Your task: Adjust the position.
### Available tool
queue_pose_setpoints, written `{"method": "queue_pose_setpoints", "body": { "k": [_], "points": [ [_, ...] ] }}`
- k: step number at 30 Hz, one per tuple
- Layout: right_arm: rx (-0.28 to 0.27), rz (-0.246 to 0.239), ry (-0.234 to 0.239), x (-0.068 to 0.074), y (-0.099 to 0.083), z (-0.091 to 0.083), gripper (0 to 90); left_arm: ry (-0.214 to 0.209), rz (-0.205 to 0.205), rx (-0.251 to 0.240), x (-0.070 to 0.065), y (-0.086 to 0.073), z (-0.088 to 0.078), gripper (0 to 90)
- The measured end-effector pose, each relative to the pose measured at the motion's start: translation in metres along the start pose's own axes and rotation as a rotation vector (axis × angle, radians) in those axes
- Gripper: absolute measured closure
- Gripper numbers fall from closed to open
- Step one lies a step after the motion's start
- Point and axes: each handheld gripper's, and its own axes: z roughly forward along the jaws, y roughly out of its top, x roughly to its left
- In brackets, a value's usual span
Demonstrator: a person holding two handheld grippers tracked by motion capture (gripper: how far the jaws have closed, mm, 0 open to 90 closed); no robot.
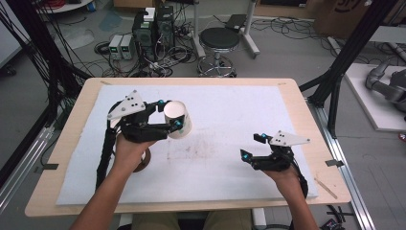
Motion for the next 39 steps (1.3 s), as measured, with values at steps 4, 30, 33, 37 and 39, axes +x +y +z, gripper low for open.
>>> {"method": "queue_pose_setpoints", "body": {
  "k": [4,30,33,37,39],
  "points": [
    [-0.005,0.003,0.025,0.001,0.002,0.003,19.1,-0.013,0.003,0.008,-0.001,-0.004,0.003,36.1],
    [-0.055,-0.111,0.335,0.038,0.030,0.044,19.0,-0.226,0.015,0.071,-0.014,-0.048,0.039,36.0],
    [-0.053,-0.123,0.371,0.043,0.033,0.051,19.1,-0.246,0.021,0.078,-0.017,-0.050,0.041,36.0],
    [-0.050,-0.127,0.418,0.048,0.035,0.058,19.3,-0.269,0.016,0.083,-0.021,-0.053,0.045,36.0],
    [-0.050,-0.130,0.440,0.051,0.035,0.060,19.3,-0.281,0.012,0.085,-0.022,-0.055,0.046,36.0]
  ]
}}
